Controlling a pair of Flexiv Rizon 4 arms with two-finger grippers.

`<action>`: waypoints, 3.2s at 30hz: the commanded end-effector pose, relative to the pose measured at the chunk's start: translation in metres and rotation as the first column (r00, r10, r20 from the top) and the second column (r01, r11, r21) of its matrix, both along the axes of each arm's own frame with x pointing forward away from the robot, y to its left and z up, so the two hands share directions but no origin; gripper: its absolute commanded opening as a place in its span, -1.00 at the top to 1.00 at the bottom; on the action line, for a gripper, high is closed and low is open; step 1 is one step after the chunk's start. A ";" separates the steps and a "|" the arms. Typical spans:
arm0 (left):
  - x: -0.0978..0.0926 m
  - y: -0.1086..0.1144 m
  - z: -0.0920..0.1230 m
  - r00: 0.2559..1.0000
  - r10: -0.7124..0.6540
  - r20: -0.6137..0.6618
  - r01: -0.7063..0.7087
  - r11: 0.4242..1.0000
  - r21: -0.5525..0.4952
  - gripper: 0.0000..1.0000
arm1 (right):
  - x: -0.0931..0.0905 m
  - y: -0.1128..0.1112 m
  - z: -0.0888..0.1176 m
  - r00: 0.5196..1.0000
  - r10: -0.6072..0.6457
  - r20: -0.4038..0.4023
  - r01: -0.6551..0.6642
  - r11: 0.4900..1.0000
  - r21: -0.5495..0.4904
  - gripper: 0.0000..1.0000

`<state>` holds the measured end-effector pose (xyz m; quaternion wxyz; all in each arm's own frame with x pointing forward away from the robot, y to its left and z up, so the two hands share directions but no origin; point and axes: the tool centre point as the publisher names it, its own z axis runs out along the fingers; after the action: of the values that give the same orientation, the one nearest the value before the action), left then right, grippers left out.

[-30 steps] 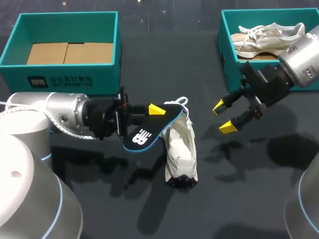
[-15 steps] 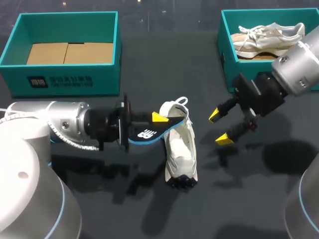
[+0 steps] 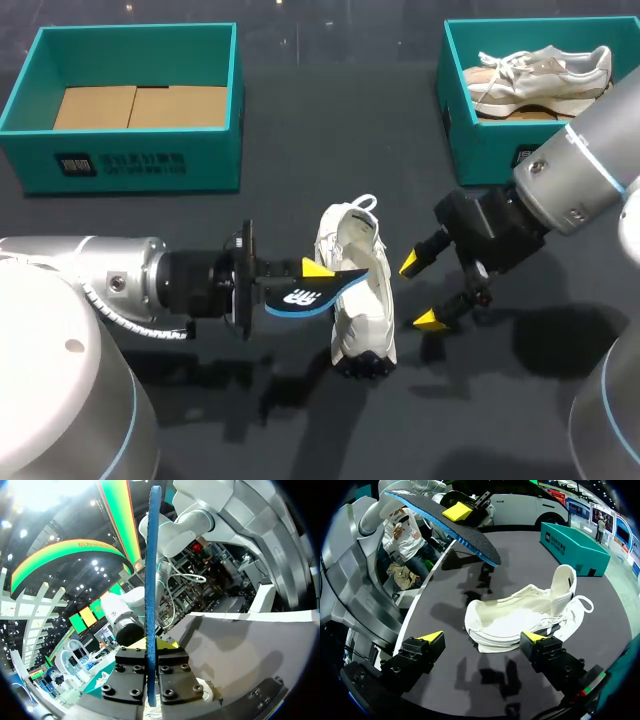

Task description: Take the shoe out of the shoebox, open the shoe tongue, remove and reinsert the insole, then place the shoe into the shoebox

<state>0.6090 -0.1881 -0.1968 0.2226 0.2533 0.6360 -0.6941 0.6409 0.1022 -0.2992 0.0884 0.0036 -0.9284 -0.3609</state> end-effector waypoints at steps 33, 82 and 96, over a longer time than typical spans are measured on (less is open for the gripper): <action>0.012 -0.032 -0.038 0.990 -0.043 -0.137 0.048 0.998 0.029 1.00 | 0.026 -0.005 -0.039 0.978 -0.025 0.208 0.059 0.986 -0.159 -1.00; 0.009 -0.054 -0.060 0.990 -0.054 -0.131 0.062 0.997 0.056 1.00 | 0.036 0.004 -0.049 0.981 -0.042 0.191 0.084 0.973 -0.216 -1.00; 0.015 -0.057 -0.072 0.989 -0.071 -0.130 0.078 0.995 0.057 1.00 | 0.036 0.004 -0.049 0.981 -0.042 0.191 0.084 0.973 -0.216 -1.00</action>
<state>0.6210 -0.2413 -0.2650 0.1490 0.2375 0.6622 -0.6949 0.6768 0.1051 -0.3471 -0.0095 -0.0022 -0.9667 -0.2559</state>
